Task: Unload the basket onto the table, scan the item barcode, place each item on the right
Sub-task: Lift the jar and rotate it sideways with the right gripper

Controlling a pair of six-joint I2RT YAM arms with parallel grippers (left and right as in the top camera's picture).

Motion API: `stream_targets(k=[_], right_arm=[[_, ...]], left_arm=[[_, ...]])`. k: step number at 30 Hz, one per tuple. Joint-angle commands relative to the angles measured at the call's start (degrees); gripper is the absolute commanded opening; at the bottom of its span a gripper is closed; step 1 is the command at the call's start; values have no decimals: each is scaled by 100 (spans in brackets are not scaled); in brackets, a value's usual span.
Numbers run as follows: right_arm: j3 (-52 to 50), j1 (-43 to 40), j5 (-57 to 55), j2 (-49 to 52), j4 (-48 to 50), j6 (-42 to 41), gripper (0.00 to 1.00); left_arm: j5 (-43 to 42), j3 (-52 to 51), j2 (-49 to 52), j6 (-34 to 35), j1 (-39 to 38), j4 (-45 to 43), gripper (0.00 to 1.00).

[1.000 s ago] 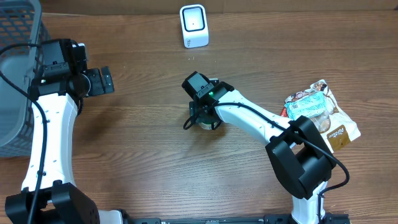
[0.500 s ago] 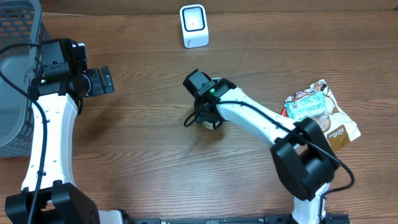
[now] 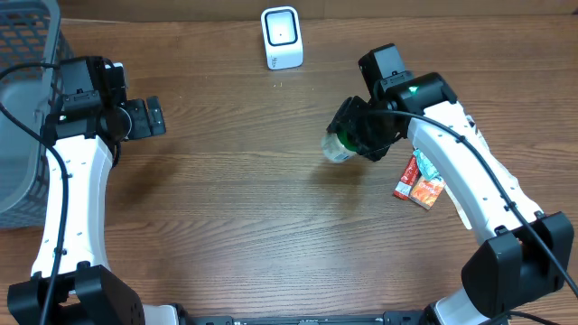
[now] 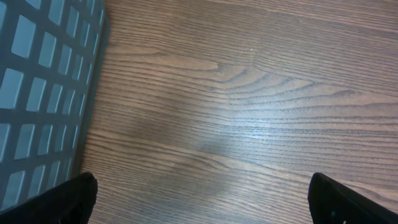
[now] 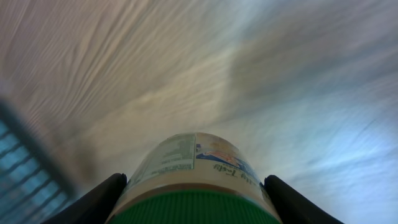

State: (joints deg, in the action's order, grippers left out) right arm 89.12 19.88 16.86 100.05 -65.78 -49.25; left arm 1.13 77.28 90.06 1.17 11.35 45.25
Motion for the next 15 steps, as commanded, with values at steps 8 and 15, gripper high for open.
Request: stream_targets(k=[8, 15], right_arm=[[42, -79, 3171, -28, -192, -994, 4], [42, -79, 3383, -28, -400, -1875, 4]], left_arm=[[17, 39, 28, 55, -13, -7, 100], [15, 39, 28, 55, -13, -7, 100]])
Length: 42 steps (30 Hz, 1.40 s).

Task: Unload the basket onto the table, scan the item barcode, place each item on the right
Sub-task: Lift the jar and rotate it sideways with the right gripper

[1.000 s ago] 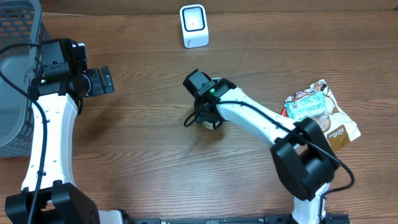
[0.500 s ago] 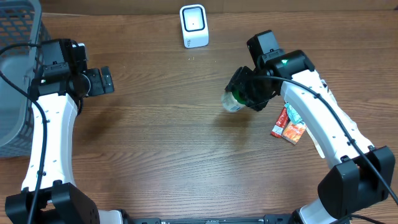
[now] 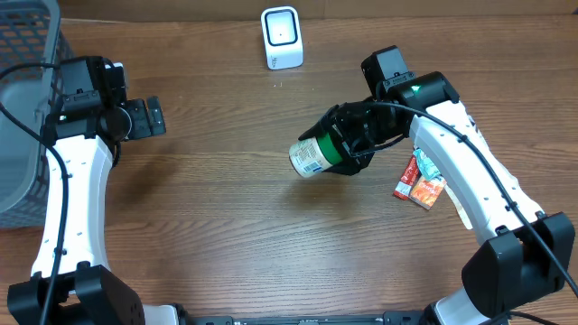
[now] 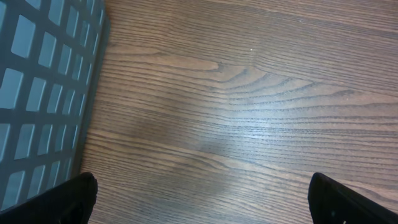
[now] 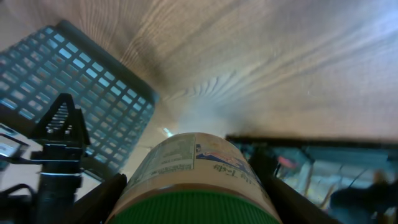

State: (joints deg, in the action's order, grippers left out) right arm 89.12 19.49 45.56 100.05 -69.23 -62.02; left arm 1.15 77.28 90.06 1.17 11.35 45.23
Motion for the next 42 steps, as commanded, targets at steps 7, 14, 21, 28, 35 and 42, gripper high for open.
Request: stream_targets(k=[7, 14, 21, 28, 35, 42], right_arm=[[42, -39, 1362, -28, -9, -592, 5], [42, -39, 1414, -28, -11, -592, 5], [42, -39, 1414, -28, -11, -592, 11], [42, -39, 1414, -28, -11, -592, 11], [42, -39, 1416, -28, -13, -592, 7], [42, -39, 1733, -28, -17, -592, 6]], left_arm=[[13, 39, 28, 55, -13, -4, 100], [13, 39, 28, 55, -13, -4, 100], [15, 39, 28, 55, -13, -4, 100], [13, 39, 28, 55, -13, -4, 100], [13, 39, 28, 55, -13, -4, 100], [13, 39, 28, 55, -13, -4, 100]])
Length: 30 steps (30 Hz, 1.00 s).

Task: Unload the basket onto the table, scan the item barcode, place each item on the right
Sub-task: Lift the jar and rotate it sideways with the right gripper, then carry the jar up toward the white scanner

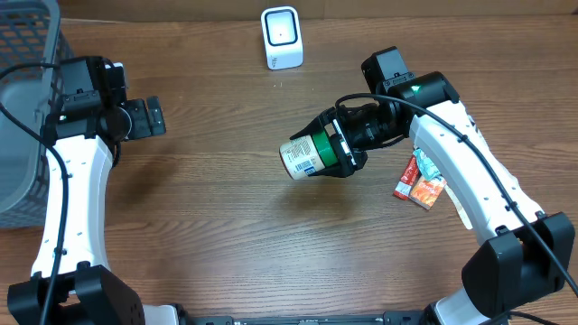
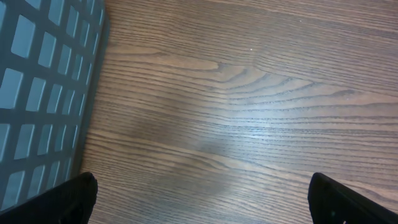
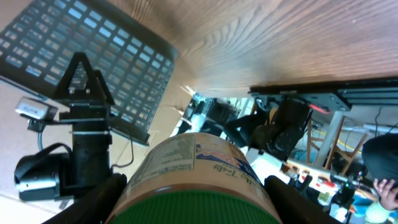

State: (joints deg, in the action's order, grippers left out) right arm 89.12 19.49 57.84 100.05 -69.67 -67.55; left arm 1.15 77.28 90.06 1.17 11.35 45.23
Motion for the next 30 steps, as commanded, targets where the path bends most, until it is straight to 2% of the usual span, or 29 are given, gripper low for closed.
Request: stream_targets(k=[1, 4, 8, 9, 10, 11, 14, 15, 16, 17, 21, 25, 27, 30], right_arm=[[42, -39, 627, -28, 24, -39, 6], [42, -39, 739, -28, 33, -39, 7], [42, -39, 734, -28, 33, -39, 20], [42, -39, 734, -28, 35, -39, 28], [42, -39, 732, -28, 35, -39, 42], [42, -39, 706, -28, 37, -39, 52], [42, -39, 498, -28, 210, -42, 62], [42, -39, 461, -28, 337, -90, 46], [42, -39, 389, -28, 501, -149, 10], [42, -39, 302, -28, 535, -149, 7], [42, -37, -592, -28, 531, -146, 8], [42, -28, -2522, -28, 505, -144, 8], [42, 2, -3674, -28, 457, -144, 4], [42, 22, -4861, -28, 363, -142, 4]], left_arm=[[15, 39, 28, 55, -13, -4, 100], [15, 39, 28, 55, -13, -4, 100], [13, 39, 28, 55, -13, -4, 100], [15, 39, 28, 55, -13, -4, 100], [15, 39, 28, 55, -13, -4, 100], [15, 39, 28, 55, -13, -4, 100], [15, 39, 28, 55, -13, -4, 100], [15, 39, 28, 55, -13, -4, 100], [15, 39, 28, 55, -13, -4, 100], [15, 39, 28, 55, -13, -4, 100], [15, 39, 28, 55, -13, -4, 100], [15, 39, 28, 55, -13, -4, 100], [15, 39, 28, 55, -13, -4, 100], [15, 39, 28, 55, -13, -4, 100]])
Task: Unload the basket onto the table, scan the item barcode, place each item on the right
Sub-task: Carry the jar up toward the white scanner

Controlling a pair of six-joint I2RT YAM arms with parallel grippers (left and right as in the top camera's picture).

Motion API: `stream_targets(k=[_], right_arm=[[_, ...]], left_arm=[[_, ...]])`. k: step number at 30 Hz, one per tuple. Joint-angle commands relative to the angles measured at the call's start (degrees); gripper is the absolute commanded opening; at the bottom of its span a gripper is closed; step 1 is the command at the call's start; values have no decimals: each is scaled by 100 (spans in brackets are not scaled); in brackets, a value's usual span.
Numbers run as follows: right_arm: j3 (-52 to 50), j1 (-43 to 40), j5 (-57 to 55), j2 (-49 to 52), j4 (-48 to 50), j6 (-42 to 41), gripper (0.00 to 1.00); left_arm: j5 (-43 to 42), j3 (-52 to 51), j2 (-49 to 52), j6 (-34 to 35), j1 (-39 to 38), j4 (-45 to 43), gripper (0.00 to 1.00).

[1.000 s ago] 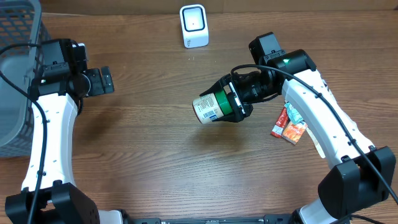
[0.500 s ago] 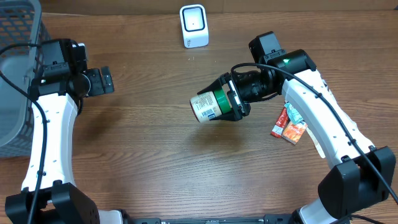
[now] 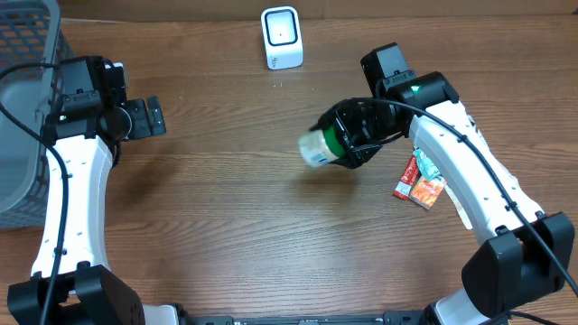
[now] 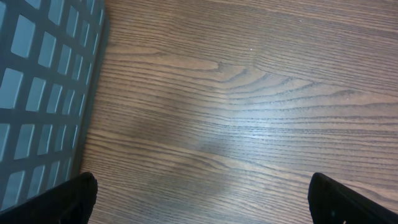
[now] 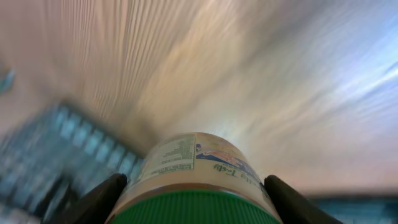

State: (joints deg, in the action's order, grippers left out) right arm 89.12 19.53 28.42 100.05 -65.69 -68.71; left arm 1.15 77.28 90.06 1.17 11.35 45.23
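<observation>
A green-lidded jar (image 3: 318,147) with a pale printed label hangs above the table's middle, gripped at its lid end by my right gripper (image 3: 348,144), which is shut on it. In the right wrist view the jar (image 5: 196,174) fills the bottom between both fingers, the background blurred. The white barcode scanner (image 3: 281,37) stands at the far edge, beyond the jar. My left gripper (image 3: 149,117) is open at the left, nothing between its fingers (image 4: 68,198).
A grey mesh basket (image 3: 23,108) stands at the left edge, its wall also showing in the left wrist view (image 4: 43,87). A red and teal packet (image 3: 419,183) lies on the table under the right arm.
The jar in my right gripper has turned: its bottom end now points left and slightly away and its label side no longer faces the overhead camera. It sits a little farther right and back.
My right gripper held the jar low, lid end up, at right of centre. Then the jar was tipped sideways pointing left, label showing. It was held out further left with the label up. Now it is swung back a little. The left arm stayed still.
</observation>
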Motion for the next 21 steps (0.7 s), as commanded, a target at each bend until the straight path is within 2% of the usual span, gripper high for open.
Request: stream_targets(k=[1, 4, 5, 9, 14, 21], right_arm=[[42, 17, -2127, -28, -55, -31, 4], [42, -37, -2428, -28, 192, 96, 4], [42, -68, -2426, -28, 369, 448, 4], [66, -87, -1635, -28, 1552, 2970, 4], [573, -87, -1375, -28, 1471, 3600, 4], [2162, -87, -1657, 105, 723, 4275, 4]], left_arm=[[15, 39, 28, 55, -13, -4, 100], [15, 39, 28, 55, -13, -4, 100], [15, 39, 28, 55, -13, -4, 100], [15, 39, 28, 55, -13, -4, 100], [15, 39, 28, 55, -13, -4, 100], [15, 39, 28, 55, -13, -4, 100]])
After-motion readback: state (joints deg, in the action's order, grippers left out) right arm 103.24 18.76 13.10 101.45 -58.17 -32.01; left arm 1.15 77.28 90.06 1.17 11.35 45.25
